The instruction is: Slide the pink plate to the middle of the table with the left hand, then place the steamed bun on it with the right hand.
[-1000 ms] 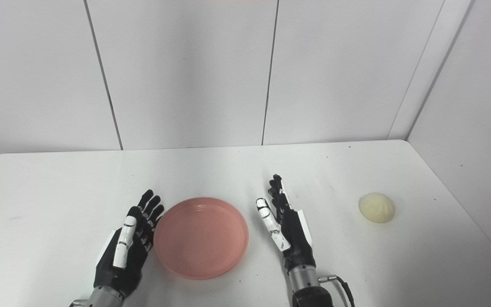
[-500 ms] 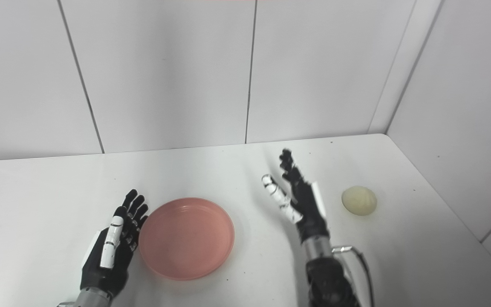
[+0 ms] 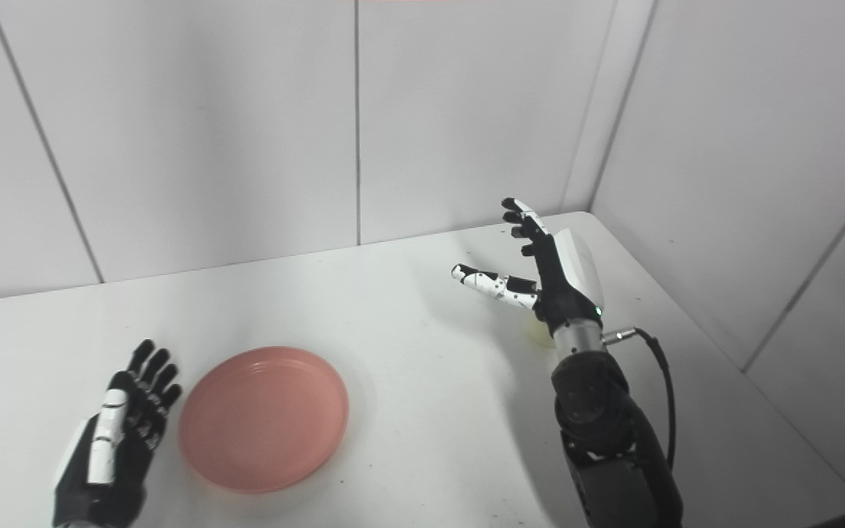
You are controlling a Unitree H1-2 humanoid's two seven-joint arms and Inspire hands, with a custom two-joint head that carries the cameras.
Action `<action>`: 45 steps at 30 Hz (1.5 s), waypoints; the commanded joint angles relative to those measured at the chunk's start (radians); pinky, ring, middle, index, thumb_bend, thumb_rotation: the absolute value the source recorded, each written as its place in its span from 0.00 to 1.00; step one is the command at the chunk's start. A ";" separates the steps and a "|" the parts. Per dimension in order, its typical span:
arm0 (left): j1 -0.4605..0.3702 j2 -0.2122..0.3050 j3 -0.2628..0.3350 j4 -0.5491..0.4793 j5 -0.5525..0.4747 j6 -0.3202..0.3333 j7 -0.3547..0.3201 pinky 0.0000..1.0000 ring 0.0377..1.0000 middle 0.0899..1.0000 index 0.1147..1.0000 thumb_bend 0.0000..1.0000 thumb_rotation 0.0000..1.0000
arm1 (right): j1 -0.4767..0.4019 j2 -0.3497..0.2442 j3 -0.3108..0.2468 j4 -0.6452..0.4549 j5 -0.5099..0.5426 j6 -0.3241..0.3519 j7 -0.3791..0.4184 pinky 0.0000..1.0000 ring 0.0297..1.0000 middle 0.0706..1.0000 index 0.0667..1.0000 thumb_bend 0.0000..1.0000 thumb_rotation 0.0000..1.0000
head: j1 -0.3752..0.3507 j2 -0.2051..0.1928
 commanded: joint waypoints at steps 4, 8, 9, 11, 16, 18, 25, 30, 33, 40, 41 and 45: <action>-0.010 0.012 0.019 0.023 -0.027 -0.005 -0.016 1.00 1.00 0.99 0.96 0.55 0.89 | -0.026 -0.073 -0.001 -0.059 -0.109 0.115 0.026 0.71 0.83 0.87 0.87 0.80 0.49 | -0.021 -0.005; -0.011 0.024 0.019 0.025 -0.030 -0.008 -0.024 1.00 1.00 1.00 0.97 0.55 0.91 | -0.027 -0.062 -0.061 -0.060 -0.196 0.140 0.111 0.69 0.84 0.88 0.87 0.81 0.48 | -0.043 -0.008; -0.011 0.026 0.019 0.023 -0.032 -0.004 -0.025 1.00 1.00 0.99 0.97 0.54 0.91 | -0.030 -0.055 -0.077 -0.061 -0.218 0.140 0.133 0.70 0.85 0.89 0.87 0.81 0.46 | -0.051 -0.009; -0.010 0.028 0.021 0.016 -0.038 0.006 -0.026 1.00 1.00 0.99 0.96 0.53 0.91 | -0.035 -0.040 -0.106 -0.063 -0.275 0.140 0.182 0.72 0.87 0.90 0.88 0.82 0.43 | -0.057 -0.010; -0.020 0.031 0.023 0.034 -0.048 0.010 -0.028 1.00 1.00 0.99 0.96 0.54 0.90 | -0.045 -0.028 -0.162 -0.061 -0.410 0.140 0.317 0.76 0.91 0.91 0.88 0.85 0.39 | -0.060 -0.009; -0.021 0.031 0.023 0.031 -0.051 0.016 -0.028 1.00 1.00 0.99 0.96 0.54 0.90 | -0.049 -0.020 -0.181 -0.056 -0.465 0.140 0.370 0.75 0.90 0.92 0.88 0.87 0.38 | -0.061 -0.008; -0.016 0.026 0.025 0.020 -0.047 0.025 -0.022 1.00 1.00 0.97 0.95 0.55 0.88 | -0.059 0.000 -0.210 -0.039 -0.553 0.140 0.493 0.70 0.87 0.91 0.89 0.90 0.33 | -0.058 -0.006; -0.013 0.027 0.023 0.010 -0.049 0.036 -0.026 1.00 0.99 0.96 0.94 0.58 0.86 | -0.058 -0.002 -0.180 -0.006 -0.594 0.140 0.533 0.69 0.84 0.89 0.87 0.90 0.30 | -0.052 -0.010; -0.012 0.024 0.022 0.007 -0.043 0.035 -0.021 1.00 0.98 0.96 0.93 0.59 0.85 | -0.059 -0.005 -0.163 0.030 -0.609 0.140 0.527 0.69 0.83 0.87 0.86 0.91 0.30 | -0.050 -0.012; -0.009 0.032 0.019 -0.017 -0.048 0.075 -0.026 1.00 1.00 0.98 0.95 0.58 0.87 | -0.070 -0.013 -0.139 0.108 -0.581 0.140 0.503 0.70 0.81 0.87 0.85 0.91 0.31 | -0.051 -0.014; -0.009 0.033 0.019 -0.017 -0.049 0.075 -0.029 1.00 1.00 0.99 0.96 0.57 0.88 | -0.071 -0.012 -0.139 0.114 -0.574 0.140 0.502 0.71 0.82 0.87 0.85 0.91 0.29 | -0.051 -0.012; -0.013 0.033 0.024 -0.006 -0.052 0.069 -0.031 1.00 1.00 0.98 0.95 0.57 0.87 | -0.078 -0.004 -0.135 0.156 -0.570 0.140 0.486 0.82 0.83 0.86 0.85 0.91 0.28 | -0.053 -0.012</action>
